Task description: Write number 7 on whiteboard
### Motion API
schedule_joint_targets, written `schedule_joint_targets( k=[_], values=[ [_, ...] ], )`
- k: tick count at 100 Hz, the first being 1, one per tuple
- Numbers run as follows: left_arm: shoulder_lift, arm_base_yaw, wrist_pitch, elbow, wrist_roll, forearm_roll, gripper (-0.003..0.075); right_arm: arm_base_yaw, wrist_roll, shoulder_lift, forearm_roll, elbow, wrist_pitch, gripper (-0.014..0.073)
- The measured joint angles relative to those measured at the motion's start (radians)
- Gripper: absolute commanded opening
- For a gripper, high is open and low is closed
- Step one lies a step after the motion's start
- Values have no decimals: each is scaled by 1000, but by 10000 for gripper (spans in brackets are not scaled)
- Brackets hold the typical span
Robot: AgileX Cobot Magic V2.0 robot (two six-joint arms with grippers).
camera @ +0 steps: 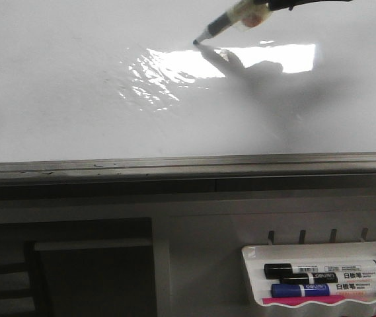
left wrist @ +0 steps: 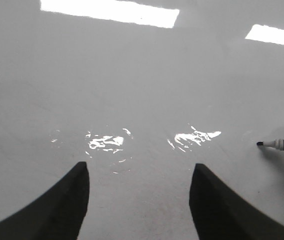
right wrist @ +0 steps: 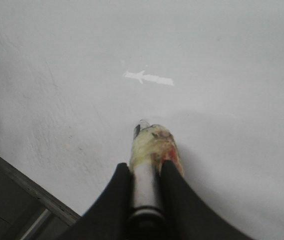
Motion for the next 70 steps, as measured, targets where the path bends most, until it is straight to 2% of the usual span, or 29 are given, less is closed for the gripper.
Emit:
schedule_joint_targets(
  k=[30, 48, 70],
  values=[
    [0, 0, 0, 0, 0, 0, 398, 5, 16, -1, -11, 0, -22, -58],
    [0, 0, -2, 0, 0, 0, 398, 6, 27, -53, -19, 39, -100, -59],
    [0, 0, -2, 0, 2, 0, 398, -28, 27, -80, -26, 62, -105, -59]
  ],
)
